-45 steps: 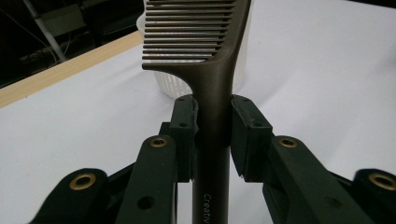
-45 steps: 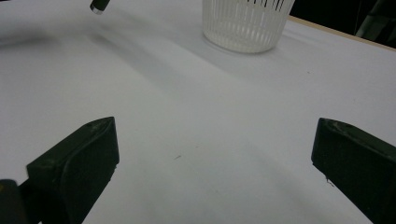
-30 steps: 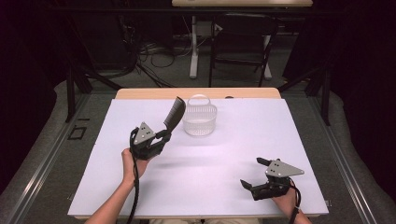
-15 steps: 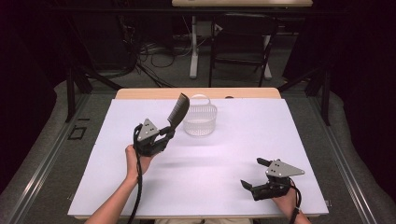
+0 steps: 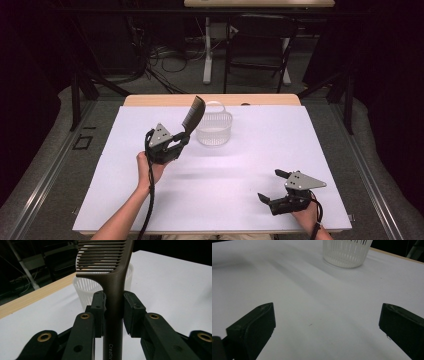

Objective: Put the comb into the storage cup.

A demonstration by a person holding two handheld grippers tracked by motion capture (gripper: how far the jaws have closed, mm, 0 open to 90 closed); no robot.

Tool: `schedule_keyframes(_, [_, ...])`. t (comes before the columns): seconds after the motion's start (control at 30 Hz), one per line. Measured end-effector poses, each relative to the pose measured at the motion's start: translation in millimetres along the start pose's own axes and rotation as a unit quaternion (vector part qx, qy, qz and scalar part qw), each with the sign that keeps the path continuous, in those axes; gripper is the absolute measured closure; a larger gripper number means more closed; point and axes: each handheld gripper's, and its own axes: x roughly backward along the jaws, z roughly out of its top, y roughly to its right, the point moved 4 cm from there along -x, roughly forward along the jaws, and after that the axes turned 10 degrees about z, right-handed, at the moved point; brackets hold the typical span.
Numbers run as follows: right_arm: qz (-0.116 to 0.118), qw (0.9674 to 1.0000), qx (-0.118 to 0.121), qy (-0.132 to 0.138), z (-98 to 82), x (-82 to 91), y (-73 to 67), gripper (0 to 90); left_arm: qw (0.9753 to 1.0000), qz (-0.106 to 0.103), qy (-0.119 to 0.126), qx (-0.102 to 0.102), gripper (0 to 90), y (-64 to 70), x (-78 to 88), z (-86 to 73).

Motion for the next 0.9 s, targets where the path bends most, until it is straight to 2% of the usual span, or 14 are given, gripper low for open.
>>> schedule_keyframes(0.13, [0.001,1.0,0.0,0.0,0.3,0.0,0.0,0.6,1.0,0.001,0.005,-0.001,72.2,2.7,-2.7,3.2])
schedule_keyframes(0.27, [0.009,0.9999,-0.011,0.006,1.2,0.4,-2.4,0.6,1.0,-0.001,0.009,-0.002,72.2,5.6,-5.5,7.3])
schedule_keyframes(0.4, [0.007,0.9999,-0.006,0.007,1.3,1.2,-2.0,0.6,0.9999,0.0,0.011,-0.002,72.2,6.8,-6.9,9.4])
schedule_keyframes(0.67, [0.013,0.9997,-0.021,0.01,1.0,0.7,0.0,0.7,0.9998,0.008,0.015,0.006,72.2,2.7,-10.0,12.7])
schedule_keyframes(0.9, [0.011,0.9997,-0.019,0.006,0.0,-0.3,1.5,0.7,0.9996,0.011,0.021,0.016,72.2,-1.7,-9.9,13.1])
